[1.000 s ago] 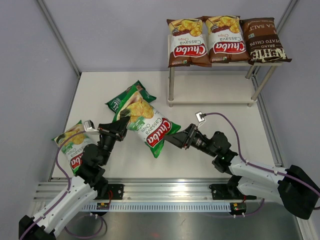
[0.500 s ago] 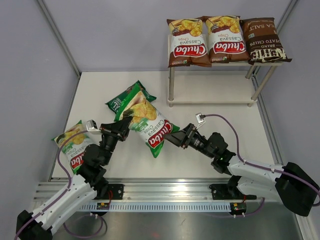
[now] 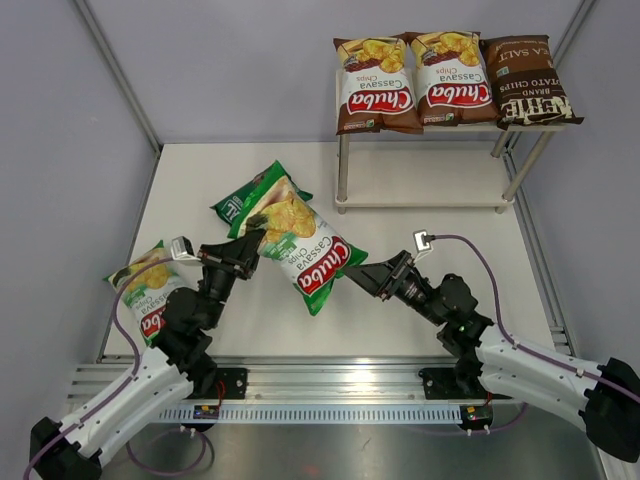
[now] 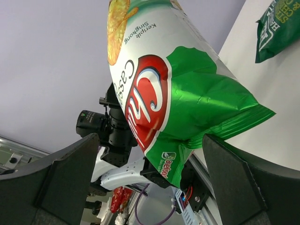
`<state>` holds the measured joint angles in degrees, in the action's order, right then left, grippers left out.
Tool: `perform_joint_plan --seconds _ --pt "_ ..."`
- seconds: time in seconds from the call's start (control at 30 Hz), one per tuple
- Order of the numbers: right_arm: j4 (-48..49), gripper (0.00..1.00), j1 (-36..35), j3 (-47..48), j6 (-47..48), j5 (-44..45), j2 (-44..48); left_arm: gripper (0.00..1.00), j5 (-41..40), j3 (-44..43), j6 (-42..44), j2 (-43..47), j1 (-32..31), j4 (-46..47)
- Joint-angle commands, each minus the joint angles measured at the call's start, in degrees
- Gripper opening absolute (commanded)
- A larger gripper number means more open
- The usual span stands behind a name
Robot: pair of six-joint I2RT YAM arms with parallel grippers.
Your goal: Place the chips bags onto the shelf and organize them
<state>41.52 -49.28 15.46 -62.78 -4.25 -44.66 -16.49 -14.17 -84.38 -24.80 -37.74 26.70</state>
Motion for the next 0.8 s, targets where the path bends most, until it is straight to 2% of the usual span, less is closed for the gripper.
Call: perform_joint_plan --seconds 0.0,0.2,0.47,0.77 --pt "0.05 1.00 -0.56 1.49 -0.06 0.65 -0.95 0.00 -0.21 -3.40 -2.10 -2.09 -0.76 9.24" --pt "-1.00 0.99 -0.56 1.07 -1.46 1.17 -1.57 0.00 -2.13 -4.98 -0.88 -2.19 -1.20 8.90" --pt "-4.78 1.00 -0.56 -0.87 -2.78 2.14 3.53 0.00 -3.46 -6.75 0.36 -1.56 -1.20 6.17" --pt "9.26 1.00 -0.56 2.11 2.05 -2.87 -3.75 0.00 0.41 -5.69 -4.74 -8.95 -4.79 16.98"
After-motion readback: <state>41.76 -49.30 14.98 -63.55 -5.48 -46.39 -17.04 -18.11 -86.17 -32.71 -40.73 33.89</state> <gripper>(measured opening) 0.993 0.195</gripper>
